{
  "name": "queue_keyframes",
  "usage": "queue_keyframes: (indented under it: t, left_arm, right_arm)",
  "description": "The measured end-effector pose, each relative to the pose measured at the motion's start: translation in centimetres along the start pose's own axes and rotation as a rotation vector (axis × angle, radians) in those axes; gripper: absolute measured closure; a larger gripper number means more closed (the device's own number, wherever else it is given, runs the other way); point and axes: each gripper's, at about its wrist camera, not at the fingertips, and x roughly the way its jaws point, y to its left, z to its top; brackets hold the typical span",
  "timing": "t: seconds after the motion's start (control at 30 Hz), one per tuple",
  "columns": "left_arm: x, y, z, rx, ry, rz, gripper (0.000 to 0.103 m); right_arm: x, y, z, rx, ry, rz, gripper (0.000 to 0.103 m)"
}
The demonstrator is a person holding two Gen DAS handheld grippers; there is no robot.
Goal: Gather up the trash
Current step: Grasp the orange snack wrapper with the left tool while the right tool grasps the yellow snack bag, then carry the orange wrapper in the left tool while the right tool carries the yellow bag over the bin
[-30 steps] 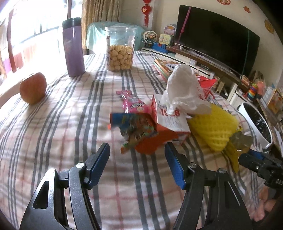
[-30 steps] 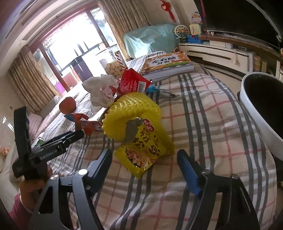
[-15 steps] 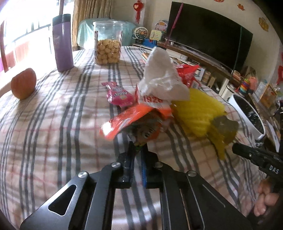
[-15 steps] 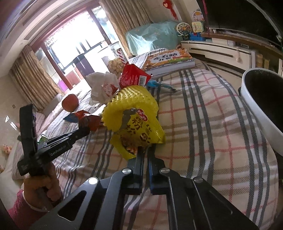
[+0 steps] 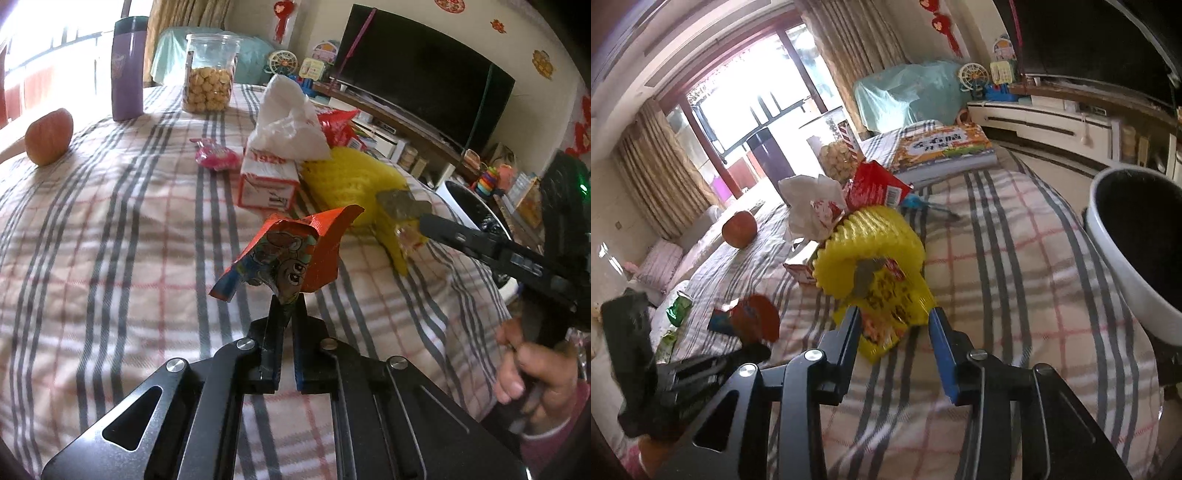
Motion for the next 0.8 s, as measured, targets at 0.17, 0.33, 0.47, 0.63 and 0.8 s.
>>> queue_keyframes:
  t: [0.17,0.33,0.47,0.63,0.8]
  left_arm:
    - [-0.4,-0.9,-0.4,0.009,0.001,-0.022,0.099]
    - [-0.5,-2.8,-0.5,0.037,0.004,-0.054,0.099]
    - [-0.1,-4.6,-0.4,0.066,0.009,-0.086,0.099]
    - [0.5,-7.1,-0.2,0.1,0.022,-0.129,0.099]
    - [0.9,-9.6,0.0,0.141,0.027,-0.158,0.099]
  right_arm:
    - [1.7,0.4,0.1,-0.039,0.029,-0.022,0.09]
    - [0.0,0.2,-0.7,-0.034,0.014,0.017,0.095]
    - [-1.9,-0.9,-1.5,-0.001,0.01,0.023,0.095]
    - [-4.0,-3.1,-2.2,0.055,-0.008,0.003,0.095]
    - [-5.9,-5.1,-2.8,0.095,-0.029,-0.026,0.095]
